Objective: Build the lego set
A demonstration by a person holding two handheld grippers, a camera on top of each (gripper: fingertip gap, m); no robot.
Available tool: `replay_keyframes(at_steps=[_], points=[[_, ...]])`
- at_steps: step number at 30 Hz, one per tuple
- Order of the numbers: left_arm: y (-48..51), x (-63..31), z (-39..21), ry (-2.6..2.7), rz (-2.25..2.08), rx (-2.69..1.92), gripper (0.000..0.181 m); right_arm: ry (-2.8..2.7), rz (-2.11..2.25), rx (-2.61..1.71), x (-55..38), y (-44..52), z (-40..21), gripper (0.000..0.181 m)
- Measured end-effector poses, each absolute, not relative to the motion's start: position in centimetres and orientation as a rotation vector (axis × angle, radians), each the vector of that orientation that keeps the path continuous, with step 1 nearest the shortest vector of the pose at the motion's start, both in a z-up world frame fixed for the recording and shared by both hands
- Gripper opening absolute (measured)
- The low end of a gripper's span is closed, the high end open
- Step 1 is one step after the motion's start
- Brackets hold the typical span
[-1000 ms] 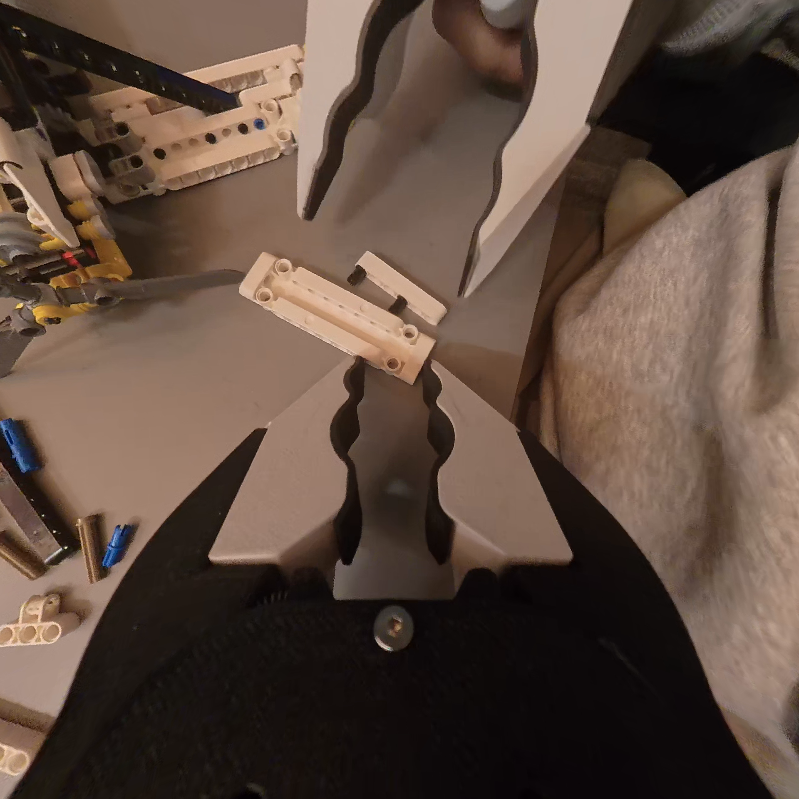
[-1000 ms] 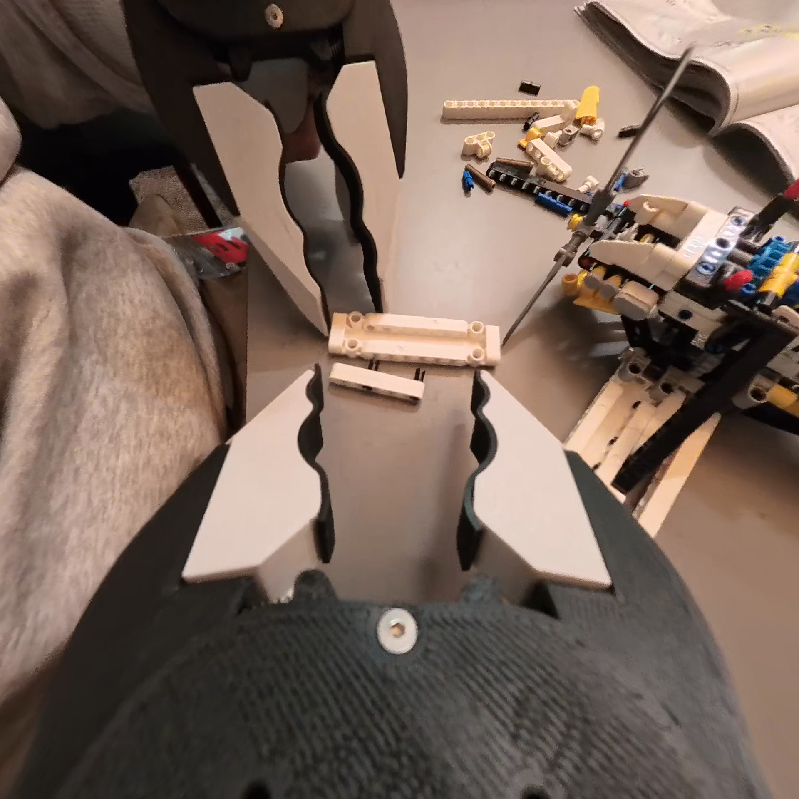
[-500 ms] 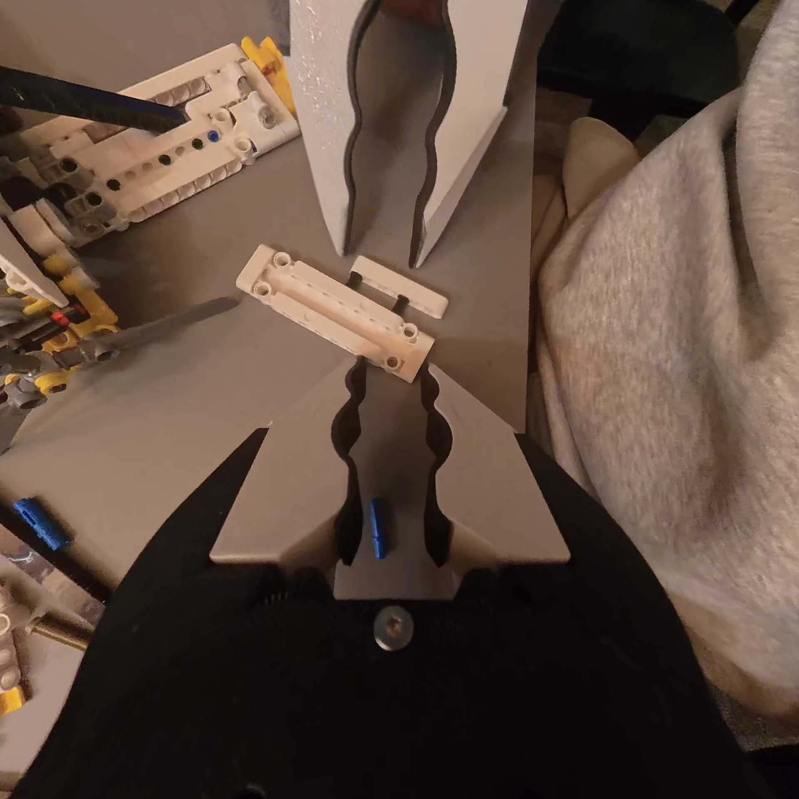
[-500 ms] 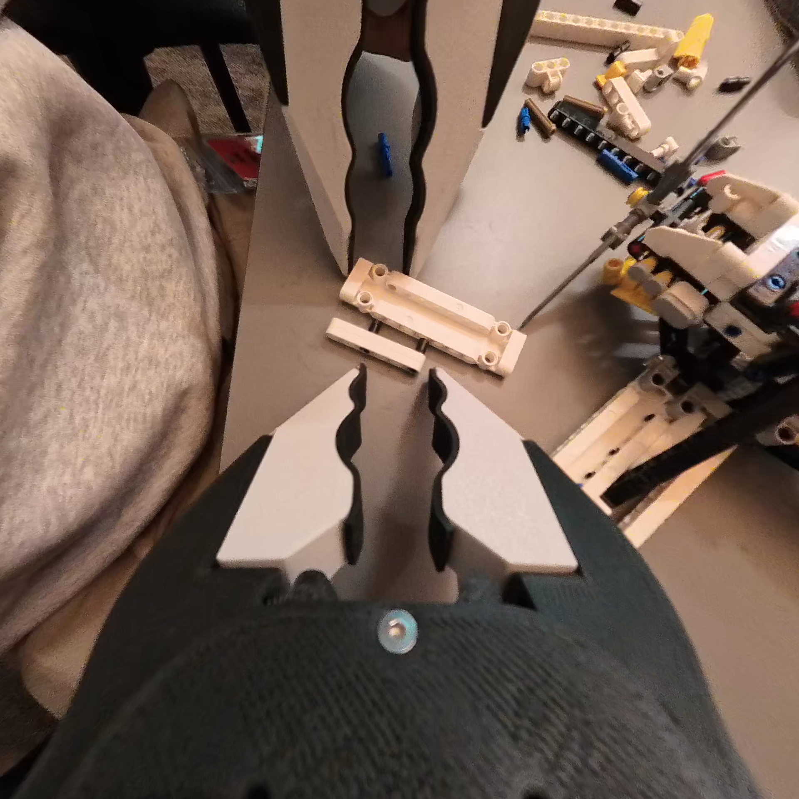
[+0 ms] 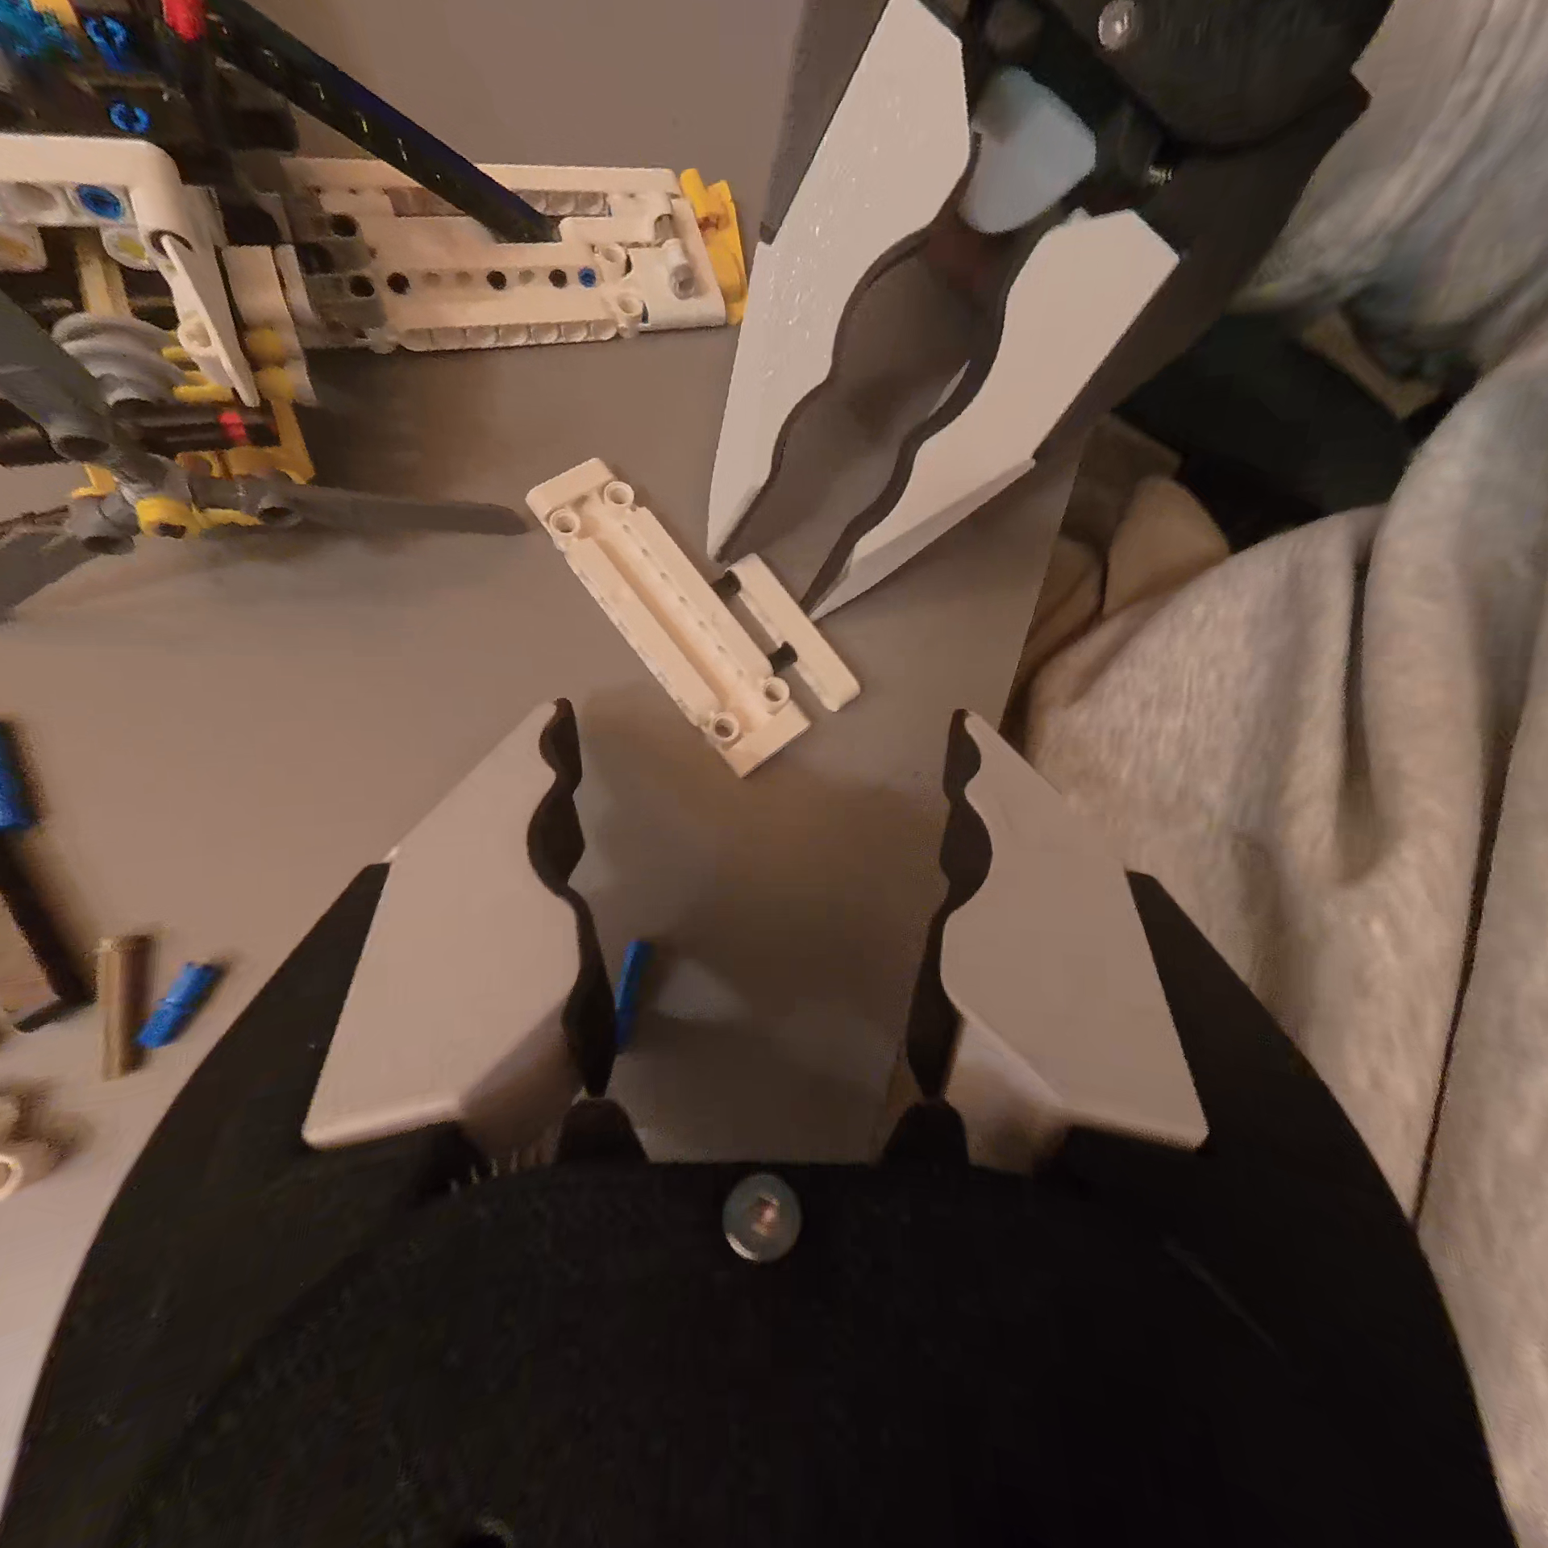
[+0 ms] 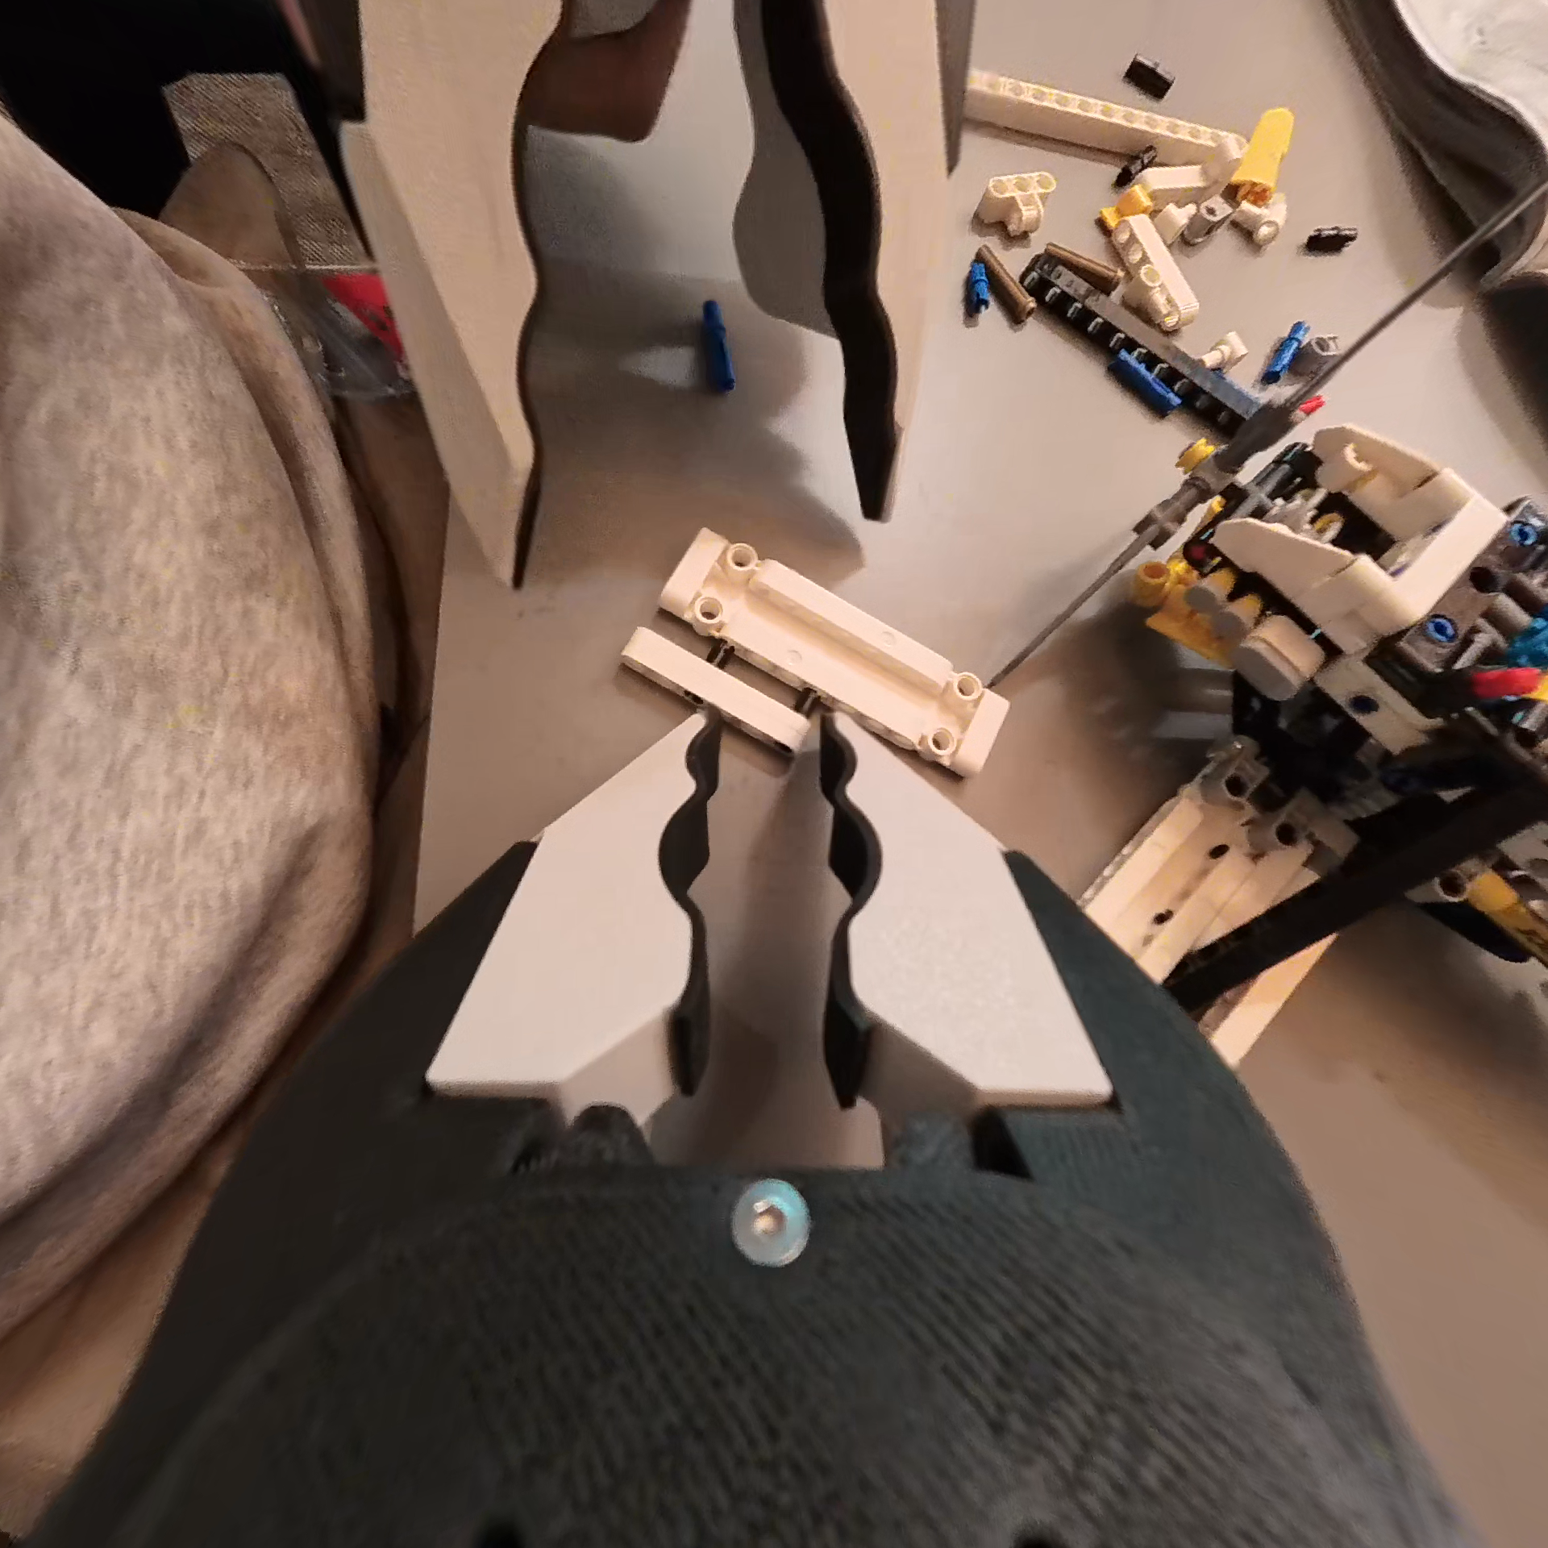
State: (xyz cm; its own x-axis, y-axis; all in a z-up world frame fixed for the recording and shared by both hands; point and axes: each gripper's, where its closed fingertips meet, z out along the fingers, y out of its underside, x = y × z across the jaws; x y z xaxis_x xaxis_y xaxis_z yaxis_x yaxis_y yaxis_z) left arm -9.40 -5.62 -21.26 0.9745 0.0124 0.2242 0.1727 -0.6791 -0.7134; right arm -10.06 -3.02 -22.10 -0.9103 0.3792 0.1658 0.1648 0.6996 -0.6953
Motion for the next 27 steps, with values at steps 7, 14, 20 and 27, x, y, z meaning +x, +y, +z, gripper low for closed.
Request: replay_keyframes(at_steps=[7,14,20,27], points=[[-4.5,-9.1,-20.9,-0.228,-0.174,-2.296,0.088,-2.605,0.995,-0.15,-9.7,-3.2,-21.1,0.052],[-4.5,-8.3,-21.2,-0.2,-0.185,-2.32,0.082,-2.813,0.806,0.233,-10.5,-3.3,-21.9,0.05],[-5.0,-7.8,-21.8,-0.191,-0.185,-2.333,0.081,-3.061,0.704,0.267,-10.3,-3.0,-22.6,0.032],[-5.6,-8.1,-21.0,-0.186,-0.169,-2.286,0.076,-3.014,0.743,-0.023,-10.0,-3.6,-22.6,0.027]])
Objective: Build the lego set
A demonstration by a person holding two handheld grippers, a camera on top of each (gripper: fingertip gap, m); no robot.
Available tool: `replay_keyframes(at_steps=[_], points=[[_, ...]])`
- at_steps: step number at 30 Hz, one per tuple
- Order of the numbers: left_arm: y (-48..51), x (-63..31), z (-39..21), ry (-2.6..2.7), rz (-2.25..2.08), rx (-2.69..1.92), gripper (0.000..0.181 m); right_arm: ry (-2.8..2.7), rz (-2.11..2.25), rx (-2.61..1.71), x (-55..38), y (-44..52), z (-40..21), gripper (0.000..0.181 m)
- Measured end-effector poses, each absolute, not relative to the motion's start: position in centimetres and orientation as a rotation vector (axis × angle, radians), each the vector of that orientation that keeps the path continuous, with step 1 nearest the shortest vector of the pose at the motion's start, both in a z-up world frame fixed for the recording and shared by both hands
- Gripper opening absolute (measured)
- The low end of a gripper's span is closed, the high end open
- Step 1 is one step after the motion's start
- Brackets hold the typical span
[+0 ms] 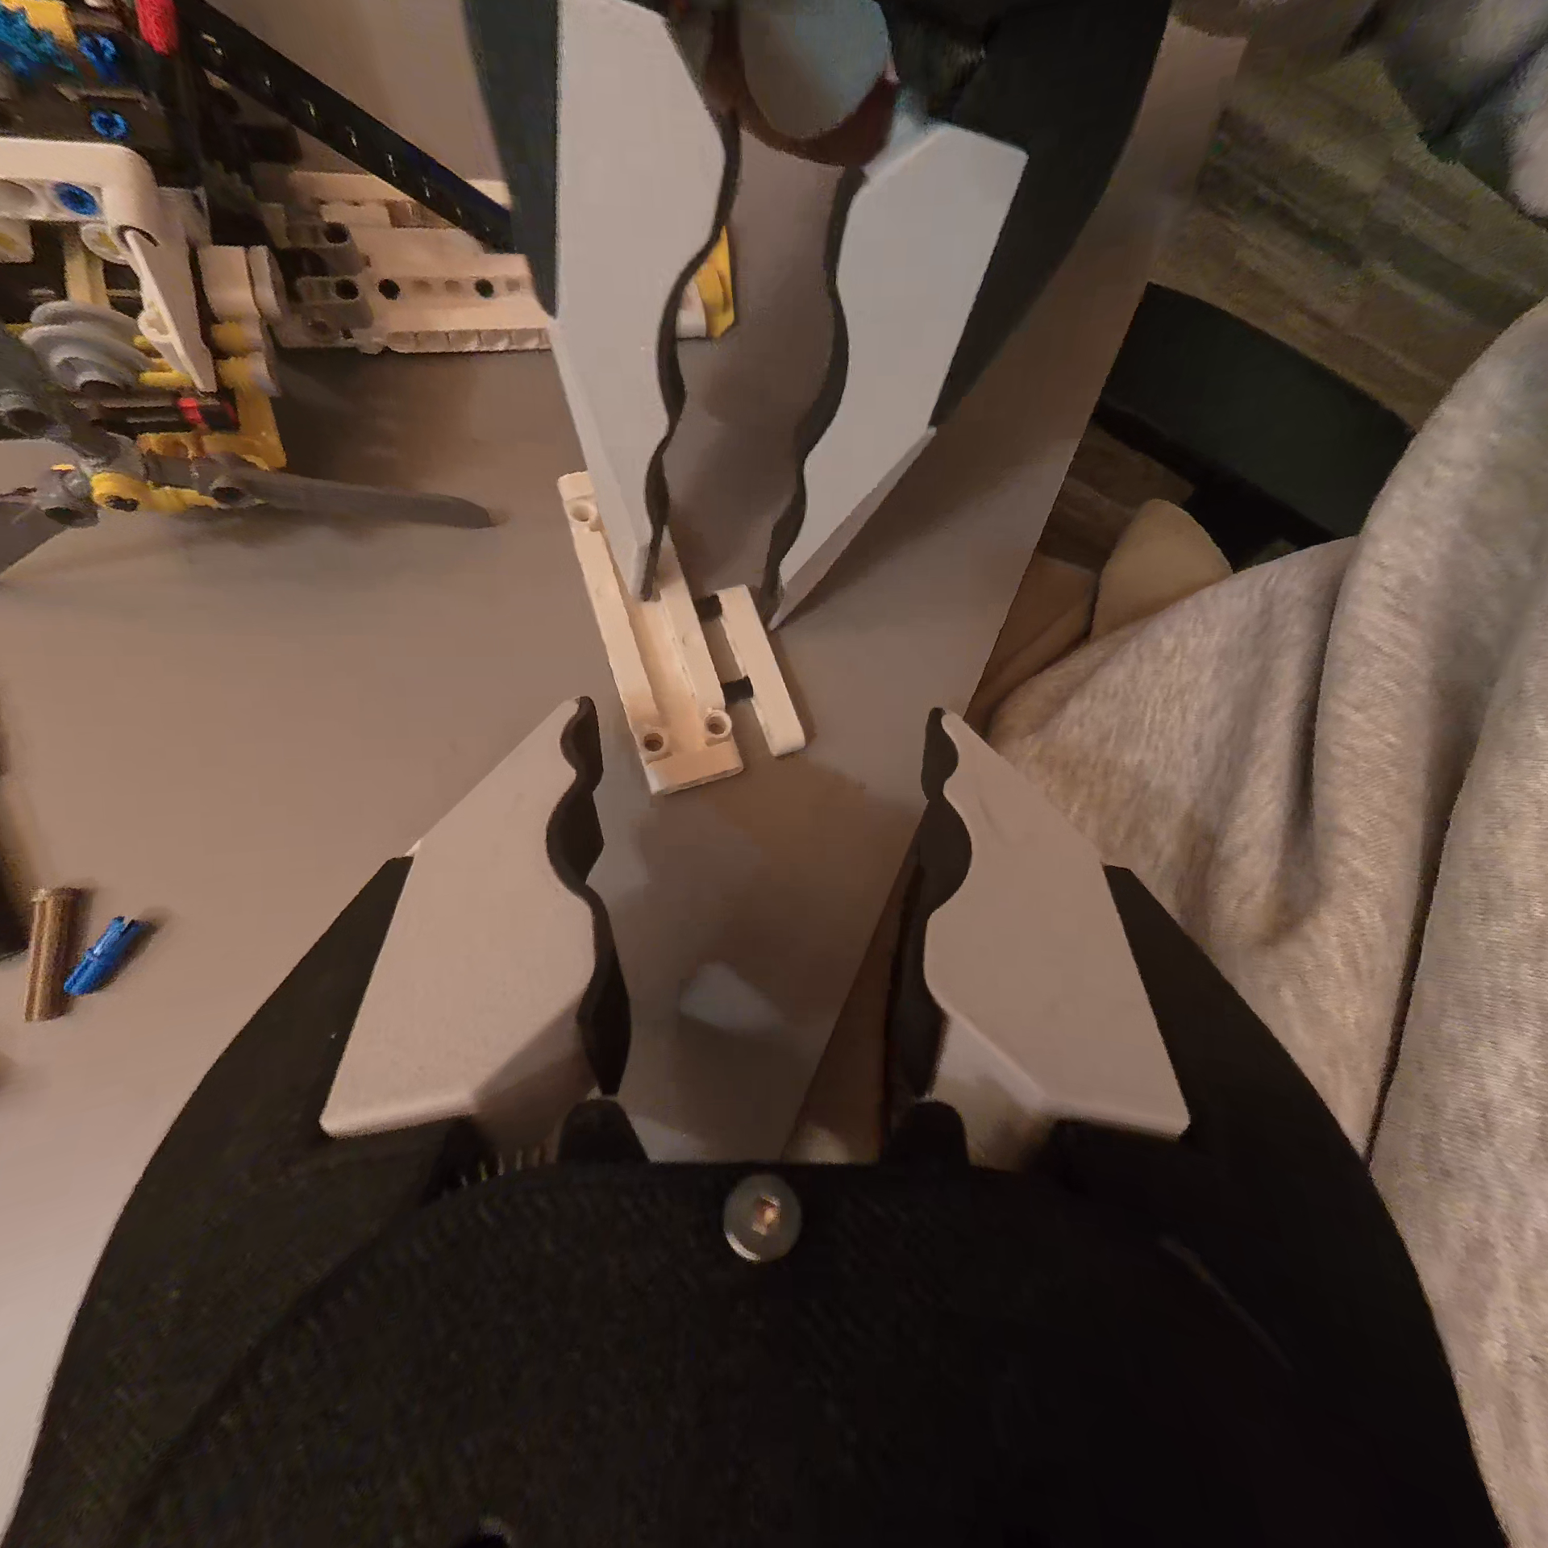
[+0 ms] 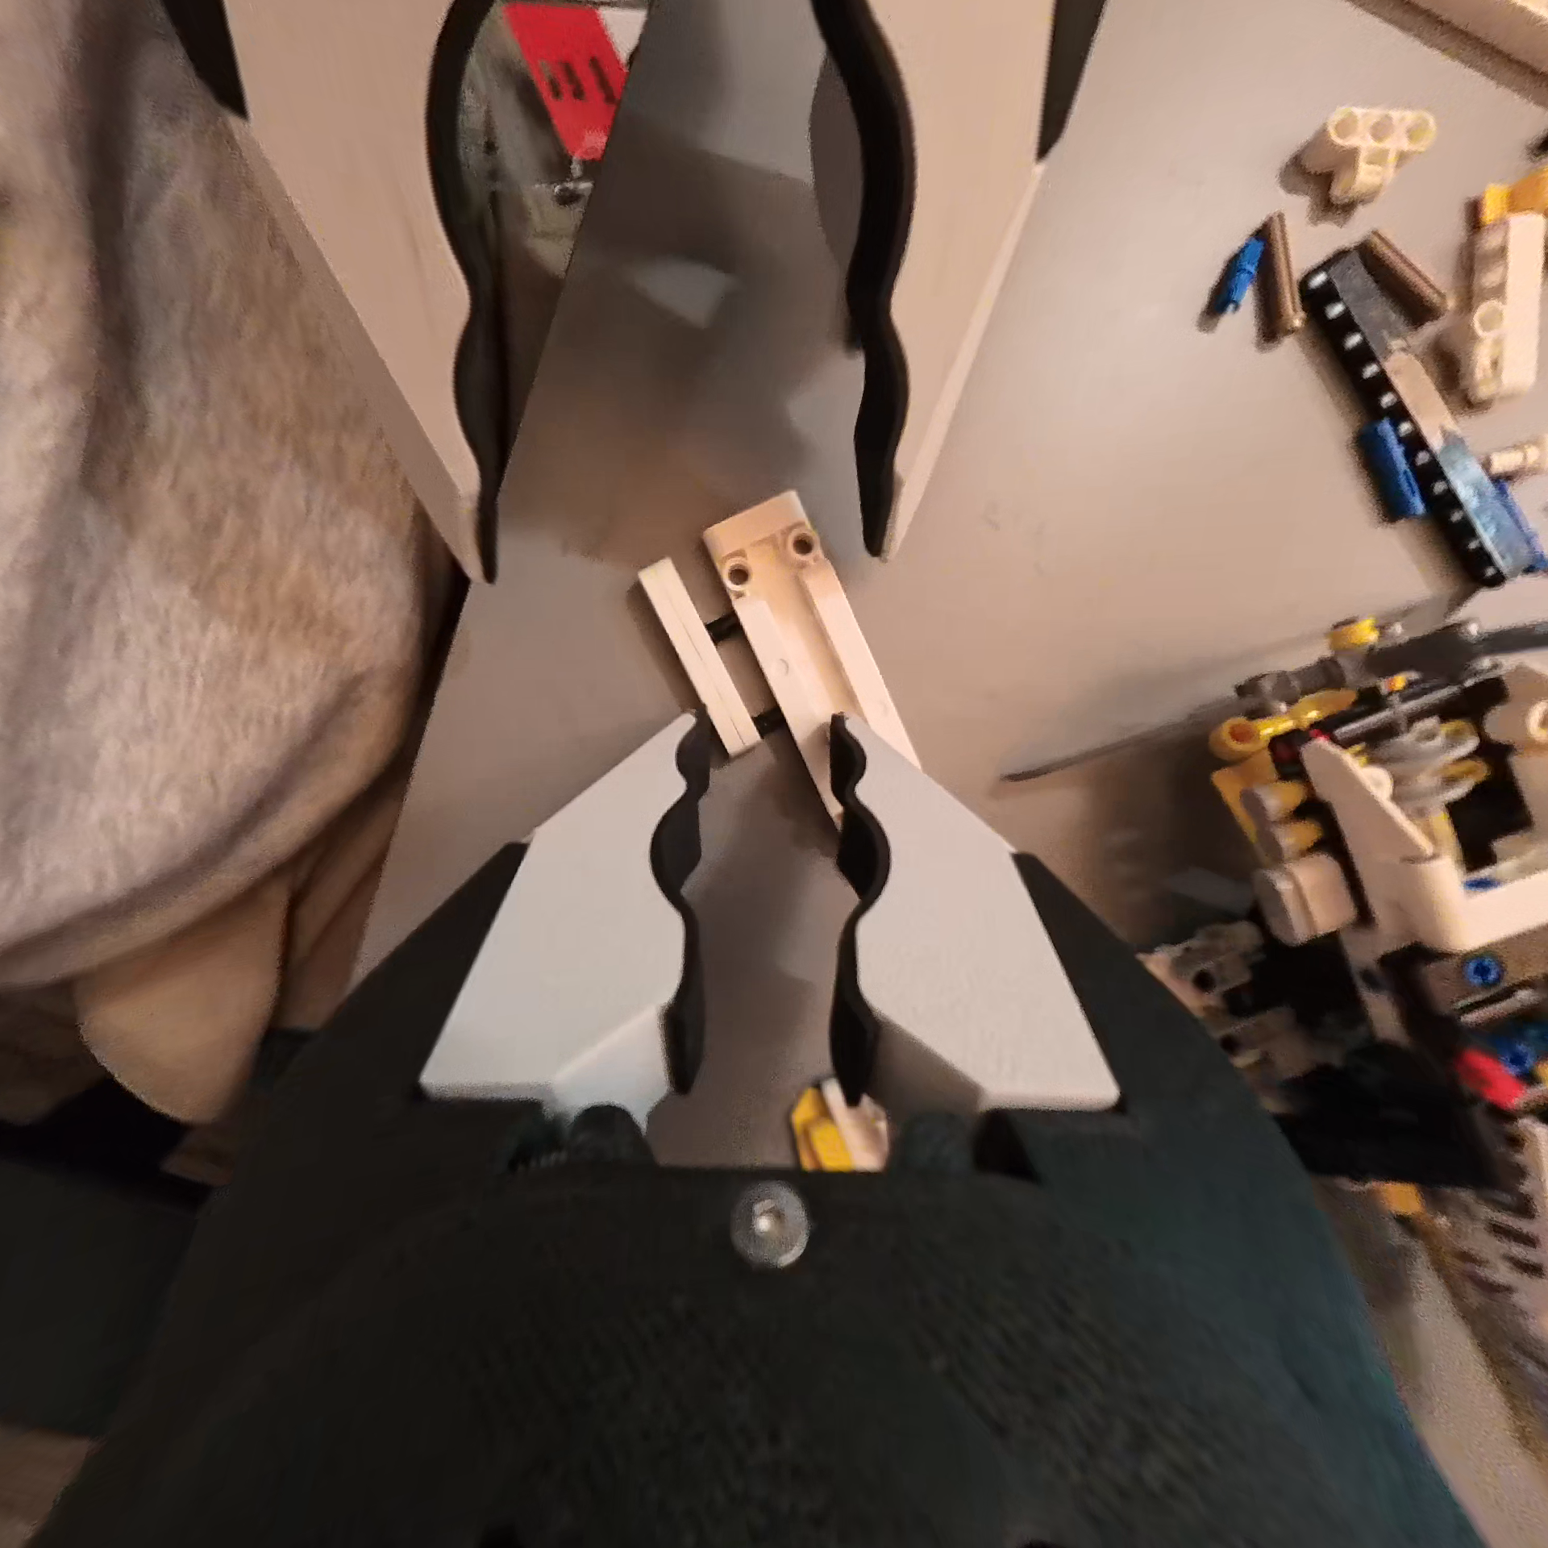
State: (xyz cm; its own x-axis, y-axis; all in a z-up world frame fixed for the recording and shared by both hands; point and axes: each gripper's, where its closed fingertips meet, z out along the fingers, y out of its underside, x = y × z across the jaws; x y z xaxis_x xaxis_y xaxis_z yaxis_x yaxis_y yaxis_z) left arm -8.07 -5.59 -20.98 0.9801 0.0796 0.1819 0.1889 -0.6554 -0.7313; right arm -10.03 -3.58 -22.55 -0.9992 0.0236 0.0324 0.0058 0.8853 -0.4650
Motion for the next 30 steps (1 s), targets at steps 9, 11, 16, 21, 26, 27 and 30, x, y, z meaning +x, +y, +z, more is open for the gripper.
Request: replay_keyframes(at_steps=[9,11,16,21,26,27,30], points=[[-6.0,-7.0,-21.0,-0.071,-0.106,-2.304,0.051,-2.918,0.73,-0.429,-8.5,-3.9,-22.5,0.021],[-5.8,-7.1,-21.4,-0.058,-0.06,-2.324,0.052,-2.899,0.725,-0.439,-8.5,-4.0,-22.6,0.019],[-5.5,-8.3,-21.7,-0.014,0.066,-2.359,0.054,-2.872,0.745,-0.427,-8.4,-4.0,-22.5,0.02],[-5.3,-8.2,-21.9,0.141,0.02,-2.395,0.058,-2.841,0.772,-0.418,-8.3,-4.0,-22.4,0.029],[-5.5,-7.8,-22.2,0.213,-0.07,-2.453,0.055,-2.824,0.811,-0.42,-8.4,-3.8,-22.4,0.034],[-5.6,-7.6,-22.1,0.221,-0.087,-2.462,0.054,-2.821,0.821,-0.421,-8.5,-3.8,-22.4,0.036],[-6.2,-7.3,-22.0,0.201,-0.149,-2.479,0.054,-2.805,0.849,-0.427,-9.1,-3.6,-22.4,0.043]])
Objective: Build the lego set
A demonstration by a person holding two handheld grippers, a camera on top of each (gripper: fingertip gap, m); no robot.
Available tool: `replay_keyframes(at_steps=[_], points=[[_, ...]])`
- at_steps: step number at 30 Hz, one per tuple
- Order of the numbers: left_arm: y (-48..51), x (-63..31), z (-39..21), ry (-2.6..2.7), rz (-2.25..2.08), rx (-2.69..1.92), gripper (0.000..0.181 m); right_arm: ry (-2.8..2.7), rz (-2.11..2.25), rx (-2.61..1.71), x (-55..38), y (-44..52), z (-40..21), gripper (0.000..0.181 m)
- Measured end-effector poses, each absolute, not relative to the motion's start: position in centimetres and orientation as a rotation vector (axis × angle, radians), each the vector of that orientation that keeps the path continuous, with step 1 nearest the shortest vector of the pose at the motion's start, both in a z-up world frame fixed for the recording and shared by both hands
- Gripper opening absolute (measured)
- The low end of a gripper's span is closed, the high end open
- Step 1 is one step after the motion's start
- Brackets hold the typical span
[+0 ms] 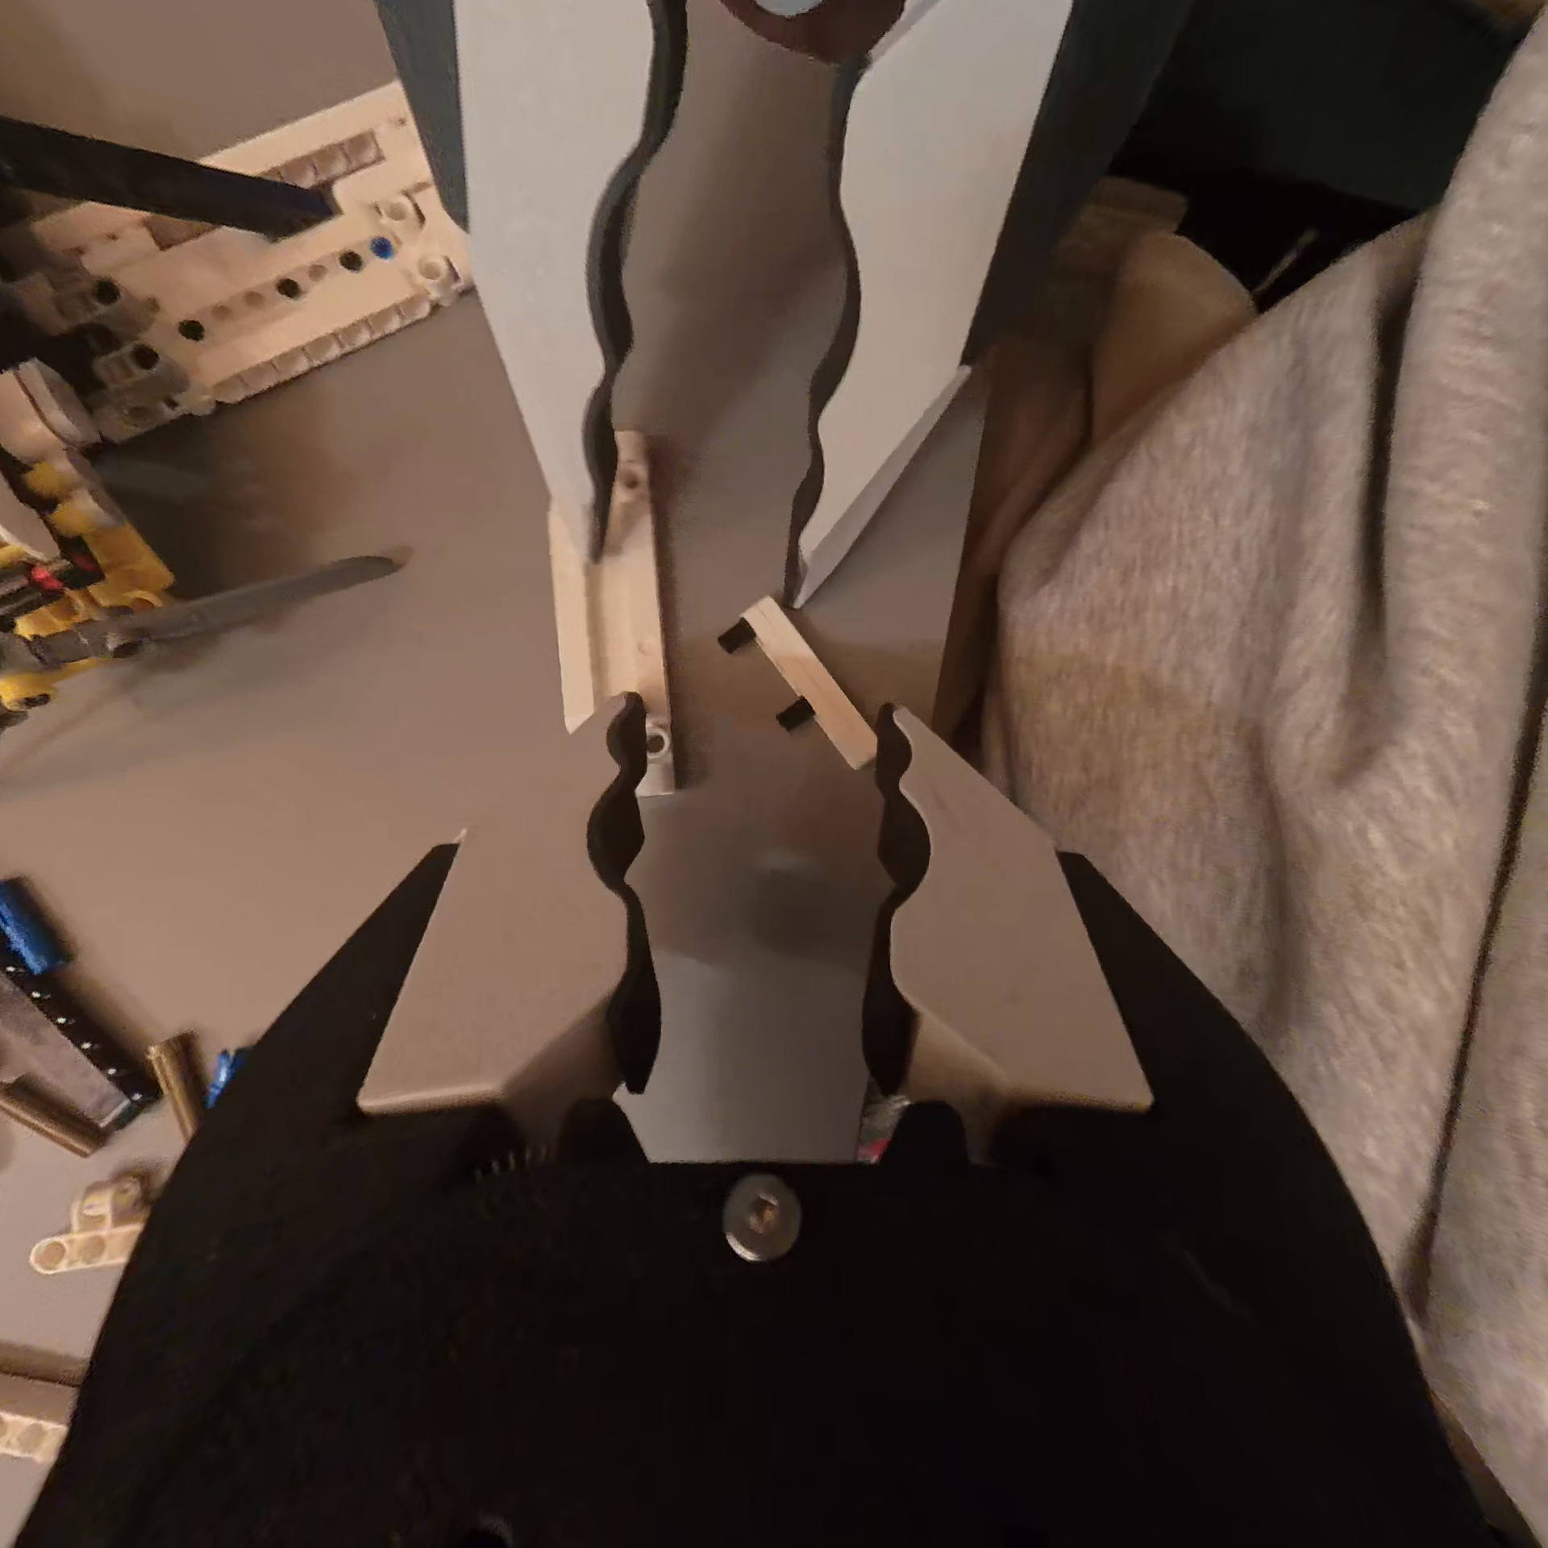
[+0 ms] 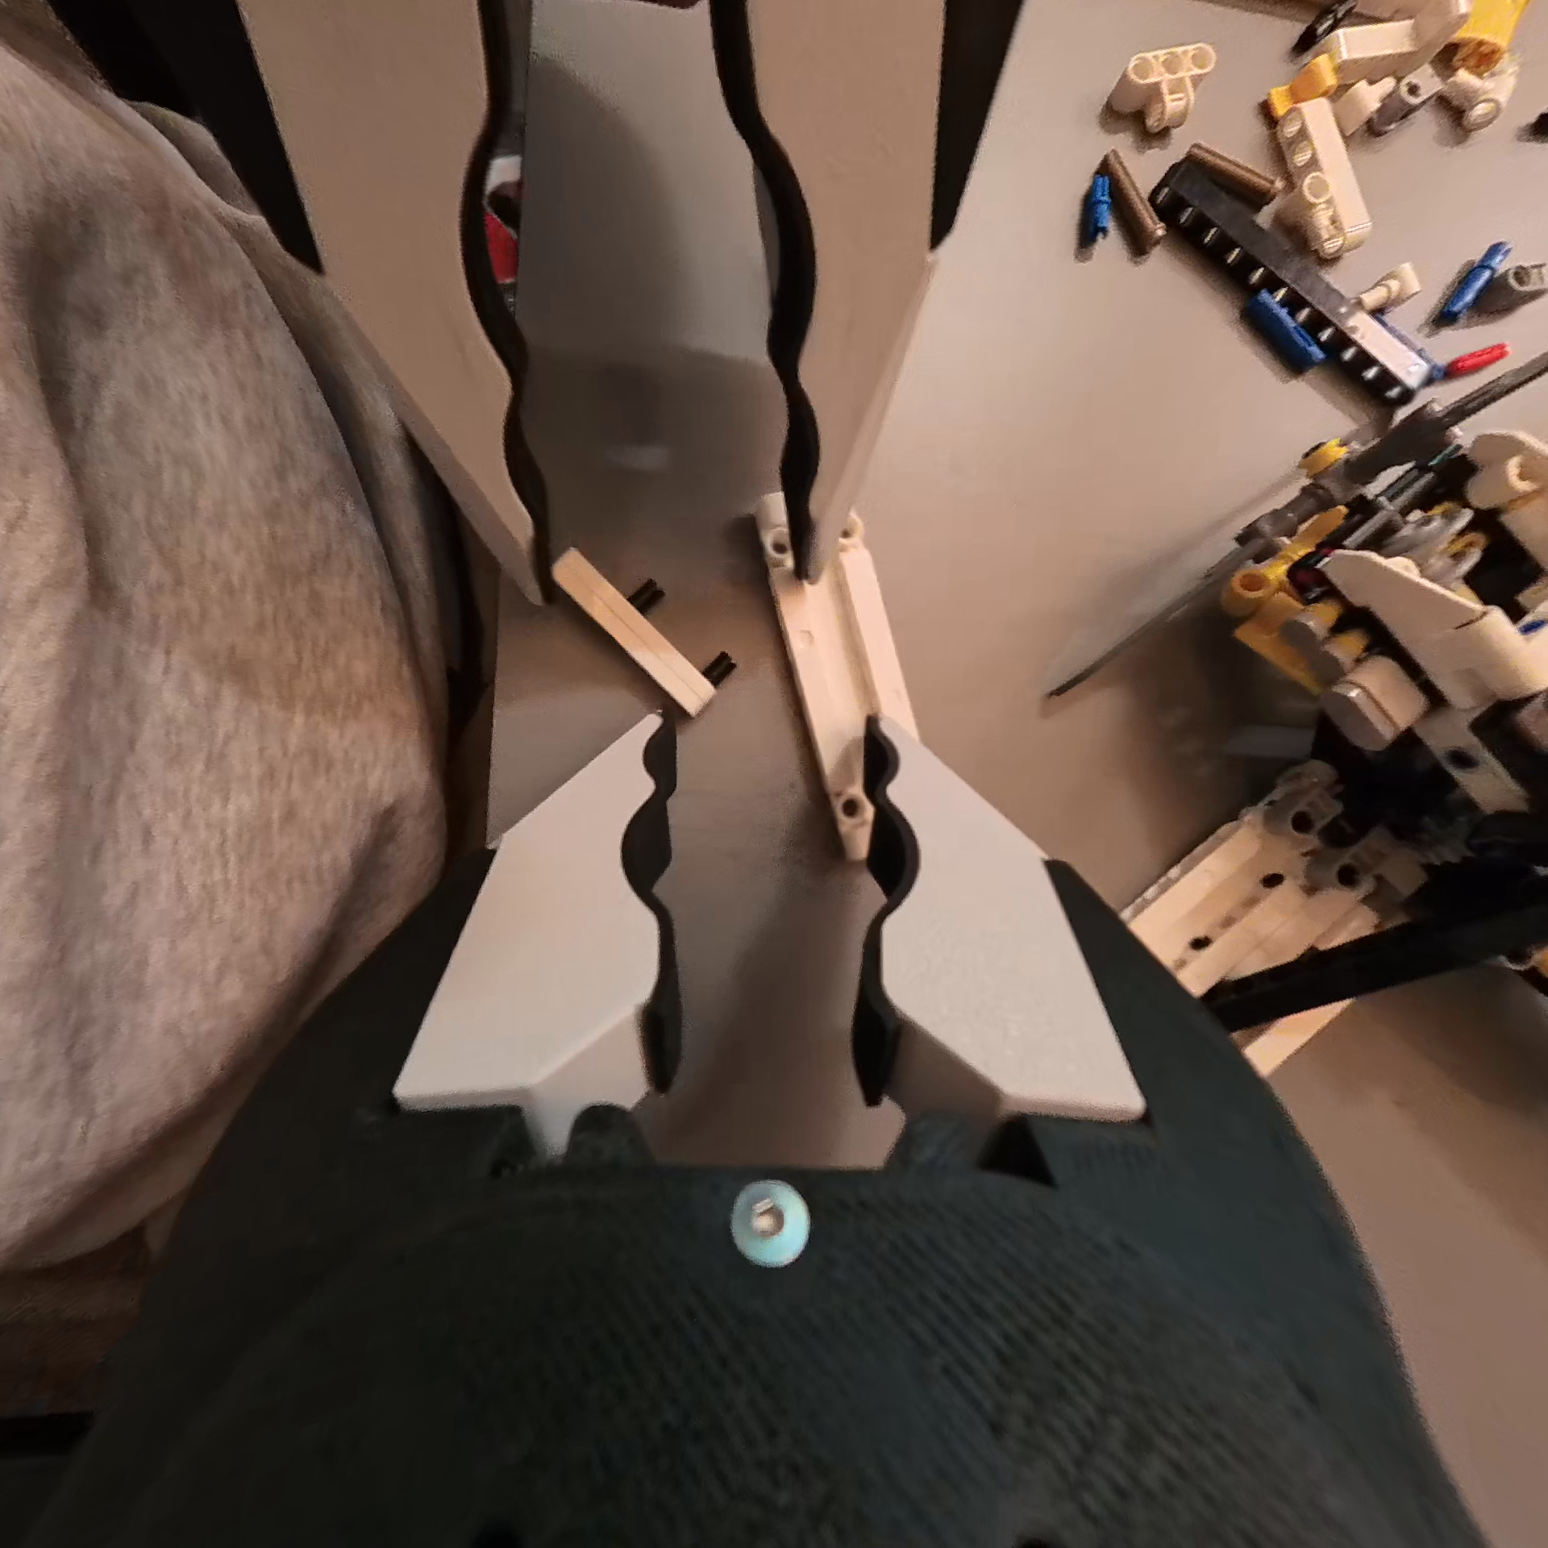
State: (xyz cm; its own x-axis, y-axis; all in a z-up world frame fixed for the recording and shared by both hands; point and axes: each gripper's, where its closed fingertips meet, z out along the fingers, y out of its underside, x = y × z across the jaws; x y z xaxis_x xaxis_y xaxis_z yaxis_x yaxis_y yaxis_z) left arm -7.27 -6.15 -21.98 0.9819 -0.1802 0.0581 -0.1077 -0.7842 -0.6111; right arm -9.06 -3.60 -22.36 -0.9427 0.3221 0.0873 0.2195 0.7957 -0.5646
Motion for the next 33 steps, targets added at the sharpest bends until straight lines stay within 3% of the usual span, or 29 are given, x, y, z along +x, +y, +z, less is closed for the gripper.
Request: replay_keyframes(at_steps=[6,17,20,26,33], points=[[-6.6,-7.5,-21.6,0.105,-0.196,-2.438,0.055,-2.734,0.937,-0.277,-8.7,-4.3,-21.0,0.047],[-6.2,-7.8,-22.1,0.115,-0.173,-2.42,0.056,-2.787,0.968,-0.039,-6.6,-6.3,-22.1,0.03],[-6.2,-8.1,-21.9,0.114,-0.163,-2.417,0.054,-2.803,1.075,-0.088,-6.4,-6.3,-21.3,0.033],[-6.1,-8.7,-20.0,0.063,-0.162,-2.368,0.054,-2.62,1.388,-0.388,-9.2,-2.0,-14.1,0.034],[-4.9,-8.0,-18.2,-0.028,-0.114,-2.287,0.056,-2.412,1.296,-0.645,-9.6,2.3,-12.3,0.03]])
